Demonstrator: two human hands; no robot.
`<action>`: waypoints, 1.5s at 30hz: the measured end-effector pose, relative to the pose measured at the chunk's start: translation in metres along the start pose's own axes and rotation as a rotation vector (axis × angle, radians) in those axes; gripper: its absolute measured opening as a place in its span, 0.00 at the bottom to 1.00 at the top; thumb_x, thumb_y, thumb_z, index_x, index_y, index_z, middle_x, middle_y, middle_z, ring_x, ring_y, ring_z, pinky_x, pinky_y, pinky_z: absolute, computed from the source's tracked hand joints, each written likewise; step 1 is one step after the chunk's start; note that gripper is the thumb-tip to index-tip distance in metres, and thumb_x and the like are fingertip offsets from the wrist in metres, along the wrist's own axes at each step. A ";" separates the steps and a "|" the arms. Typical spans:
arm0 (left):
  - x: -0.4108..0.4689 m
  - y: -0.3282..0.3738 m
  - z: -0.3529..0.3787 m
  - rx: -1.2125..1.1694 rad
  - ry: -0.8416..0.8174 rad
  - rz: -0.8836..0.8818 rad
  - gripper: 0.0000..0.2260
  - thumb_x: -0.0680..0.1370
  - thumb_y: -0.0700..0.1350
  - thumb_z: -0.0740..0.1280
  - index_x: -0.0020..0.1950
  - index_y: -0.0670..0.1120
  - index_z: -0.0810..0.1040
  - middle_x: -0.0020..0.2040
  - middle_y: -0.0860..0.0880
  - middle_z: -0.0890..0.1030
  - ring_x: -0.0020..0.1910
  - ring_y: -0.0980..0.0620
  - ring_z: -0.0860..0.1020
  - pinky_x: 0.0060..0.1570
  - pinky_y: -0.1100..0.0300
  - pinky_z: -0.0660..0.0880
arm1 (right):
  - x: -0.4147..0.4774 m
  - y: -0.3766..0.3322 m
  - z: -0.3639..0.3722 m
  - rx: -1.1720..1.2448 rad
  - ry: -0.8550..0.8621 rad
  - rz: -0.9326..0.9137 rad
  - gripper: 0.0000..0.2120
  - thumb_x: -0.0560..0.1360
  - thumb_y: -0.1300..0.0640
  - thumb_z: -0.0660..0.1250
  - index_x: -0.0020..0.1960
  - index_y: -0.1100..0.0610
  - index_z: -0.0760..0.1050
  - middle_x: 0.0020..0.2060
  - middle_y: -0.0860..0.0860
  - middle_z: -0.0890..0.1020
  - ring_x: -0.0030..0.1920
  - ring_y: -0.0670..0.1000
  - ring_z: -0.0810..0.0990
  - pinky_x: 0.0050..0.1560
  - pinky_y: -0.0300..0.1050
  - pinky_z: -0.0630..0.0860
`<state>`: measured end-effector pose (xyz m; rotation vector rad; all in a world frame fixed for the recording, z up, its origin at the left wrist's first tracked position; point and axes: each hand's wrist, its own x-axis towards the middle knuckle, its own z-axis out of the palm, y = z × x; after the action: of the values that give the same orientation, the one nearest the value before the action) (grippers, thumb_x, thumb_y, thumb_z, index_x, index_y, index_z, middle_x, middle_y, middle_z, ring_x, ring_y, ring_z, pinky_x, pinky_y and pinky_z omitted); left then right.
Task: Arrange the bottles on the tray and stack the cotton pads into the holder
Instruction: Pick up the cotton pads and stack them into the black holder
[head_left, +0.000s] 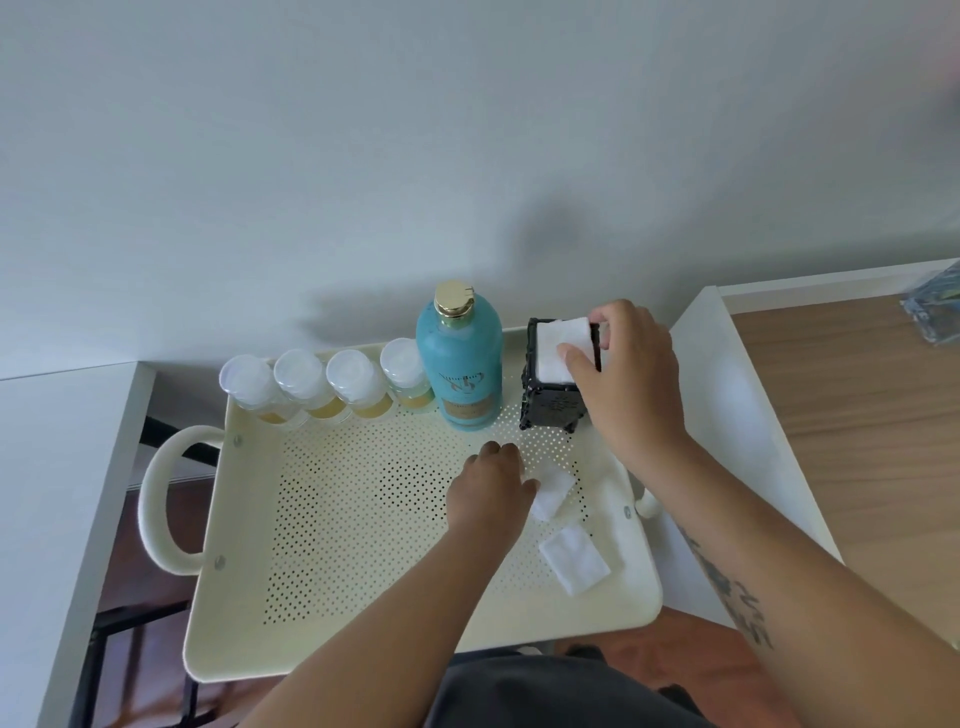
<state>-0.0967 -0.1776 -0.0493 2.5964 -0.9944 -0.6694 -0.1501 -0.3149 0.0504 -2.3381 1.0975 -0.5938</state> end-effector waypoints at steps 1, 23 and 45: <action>0.000 -0.002 0.000 -0.031 -0.015 -0.015 0.09 0.77 0.51 0.66 0.52 0.47 0.77 0.50 0.50 0.77 0.48 0.49 0.77 0.43 0.52 0.78 | -0.001 0.001 -0.001 -0.032 0.039 -0.053 0.12 0.74 0.55 0.70 0.54 0.59 0.73 0.45 0.54 0.76 0.48 0.59 0.73 0.47 0.55 0.72; -0.041 -0.029 -0.039 -0.959 -0.032 -0.208 0.03 0.77 0.46 0.70 0.49 0.53 0.82 0.40 0.56 0.85 0.34 0.63 0.79 0.34 0.71 0.73 | -0.010 0.018 0.011 -0.391 -0.218 -0.315 0.25 0.79 0.38 0.50 0.52 0.50 0.81 0.52 0.43 0.84 0.66 0.58 0.68 0.66 0.56 0.61; -0.035 -0.008 -0.041 -0.950 -0.212 -0.082 0.05 0.76 0.47 0.72 0.51 0.54 0.81 0.46 0.55 0.86 0.43 0.57 0.82 0.39 0.70 0.76 | -0.025 0.002 -0.030 0.305 -0.054 -0.022 0.04 0.76 0.51 0.67 0.49 0.50 0.80 0.38 0.40 0.77 0.46 0.52 0.77 0.54 0.63 0.73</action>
<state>-0.0940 -0.1444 -0.0061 1.7485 -0.4304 -1.1141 -0.1826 -0.3033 0.0687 -2.0920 0.8891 -0.6531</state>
